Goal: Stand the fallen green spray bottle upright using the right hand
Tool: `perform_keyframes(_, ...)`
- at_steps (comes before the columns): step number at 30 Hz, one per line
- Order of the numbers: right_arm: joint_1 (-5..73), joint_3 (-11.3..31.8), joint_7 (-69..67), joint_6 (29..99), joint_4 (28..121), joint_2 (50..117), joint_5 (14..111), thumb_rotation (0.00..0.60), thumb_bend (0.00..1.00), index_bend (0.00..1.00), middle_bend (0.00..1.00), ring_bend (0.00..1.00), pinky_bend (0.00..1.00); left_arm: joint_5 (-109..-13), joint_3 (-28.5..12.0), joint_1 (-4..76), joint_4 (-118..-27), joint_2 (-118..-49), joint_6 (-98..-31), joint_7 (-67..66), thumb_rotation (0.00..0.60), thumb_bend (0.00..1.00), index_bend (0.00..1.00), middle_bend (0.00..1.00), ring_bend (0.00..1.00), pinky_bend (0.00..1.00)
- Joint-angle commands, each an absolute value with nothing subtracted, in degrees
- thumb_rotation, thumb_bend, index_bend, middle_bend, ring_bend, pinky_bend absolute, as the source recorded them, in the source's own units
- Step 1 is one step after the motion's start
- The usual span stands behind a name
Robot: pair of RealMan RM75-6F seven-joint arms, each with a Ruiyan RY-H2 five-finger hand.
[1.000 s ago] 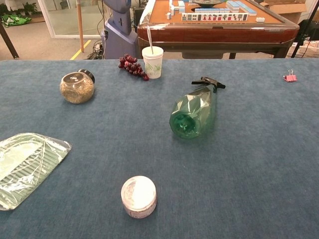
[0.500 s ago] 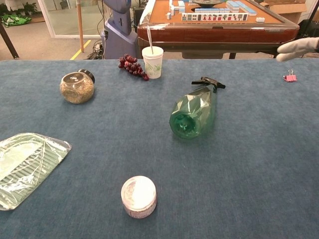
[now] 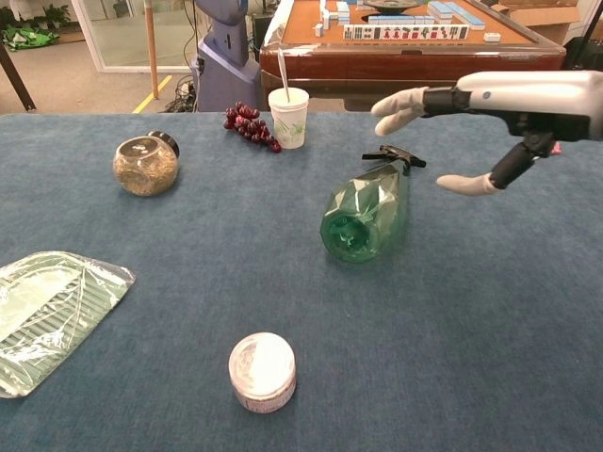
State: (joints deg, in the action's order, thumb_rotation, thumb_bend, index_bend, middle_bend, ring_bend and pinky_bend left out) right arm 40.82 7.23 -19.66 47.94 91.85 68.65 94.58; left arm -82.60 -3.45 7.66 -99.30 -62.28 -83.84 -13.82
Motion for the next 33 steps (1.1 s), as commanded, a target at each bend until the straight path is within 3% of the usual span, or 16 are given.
perform_keyframes(1, 43.3, 7.7, -20.3, 45.4, 90.2, 71.1, 93.1, 0.6, 0.49, 0.11, 0.14, 0.0, 0.0, -82.6, -3.4, 7.6, -99.4, -62.3, -83.8, -13.9, 0.6, 0.38, 0.0, 0.0, 0.0, 0.0)
perform_keyframes(12, 49.1, 8.1, -18.8, 39.9, 85.6, 76.8, 89.3, 0.6, 0.5, 0.2, 0.19, 0.0, 0.0, -82.9, -3.2, 7.3, -99.9, -62.1, -84.3, -14.4, 0.6, 0.38, 0.0, 0.0, 0.0, 0.0)
perform_keyframes(22, 53.2, 8.2, -15.3, 35.6, 82.3, 80.7, 85.4, 0.6, 0.49, 0.21, 0.19, 0.0, 0.0, -83.2, -3.1, 7.1, -100.2, -61.8, -84.4, -14.3, 0.6, 0.38, 0.0, 0.0, 0.0, 0.0)
perform_keyframes(33, 53.6, 6.0, -14.0, 34.8, 83.3, 79.7, 84.3, 0.6, 0.49, 0.28, 0.26, 0.0, 0.0, -83.2, -3.2, 7.1, -99.9, -61.7, -84.3, -14.0, 0.6, 0.38, 0.0, 0.0, 0.0, 0.0)
